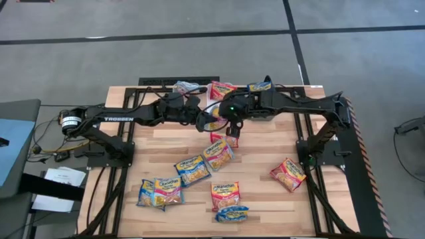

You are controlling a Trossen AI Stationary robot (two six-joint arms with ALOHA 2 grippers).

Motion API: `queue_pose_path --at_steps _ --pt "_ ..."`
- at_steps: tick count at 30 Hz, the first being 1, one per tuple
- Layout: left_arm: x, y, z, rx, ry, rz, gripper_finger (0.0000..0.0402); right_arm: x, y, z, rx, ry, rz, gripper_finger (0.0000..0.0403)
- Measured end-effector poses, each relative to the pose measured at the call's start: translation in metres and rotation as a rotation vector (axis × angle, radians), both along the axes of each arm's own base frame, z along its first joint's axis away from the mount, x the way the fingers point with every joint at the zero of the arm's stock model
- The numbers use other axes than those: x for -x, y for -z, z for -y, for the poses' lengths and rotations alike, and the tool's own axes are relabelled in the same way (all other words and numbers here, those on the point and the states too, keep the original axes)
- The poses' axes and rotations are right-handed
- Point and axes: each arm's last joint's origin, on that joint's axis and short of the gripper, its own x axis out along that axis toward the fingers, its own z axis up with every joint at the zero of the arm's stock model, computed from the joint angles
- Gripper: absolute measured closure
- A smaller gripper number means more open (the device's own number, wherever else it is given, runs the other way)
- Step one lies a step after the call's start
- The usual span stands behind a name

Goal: Sort Maruchan noodles
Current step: Put the light blue bag into the transparent bin

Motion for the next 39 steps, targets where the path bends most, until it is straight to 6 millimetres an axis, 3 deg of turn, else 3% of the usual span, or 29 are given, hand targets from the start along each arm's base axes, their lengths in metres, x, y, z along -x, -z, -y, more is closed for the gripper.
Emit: queue_pose_path --at_steps 6,15,28,39 --pt "0.000 0.000 0.000 -0.005 -0.013 -0.002 0.0219 0.001 -0.001 0.000 -0.001 0.000 -0.005 0.0403" --pt "0.000 0.001 -0.001 -0.010 -0.035 -0.011 0.0299 0.002 -0.001 0.001 -0.003 0.000 -0.014 0.0398" --pt "0.000 0.001 -0.001 -0.034 -0.014 -0.015 0.0299 0.002 -0.001 0.001 -0.001 0.001 -0.017 0.0295" --pt "0.018 -0.011 -0.025 -0.019 -0.025 0.009 0.0299 0.015 -0.054 0.002 0.014 0.014 0.056 0.0233"
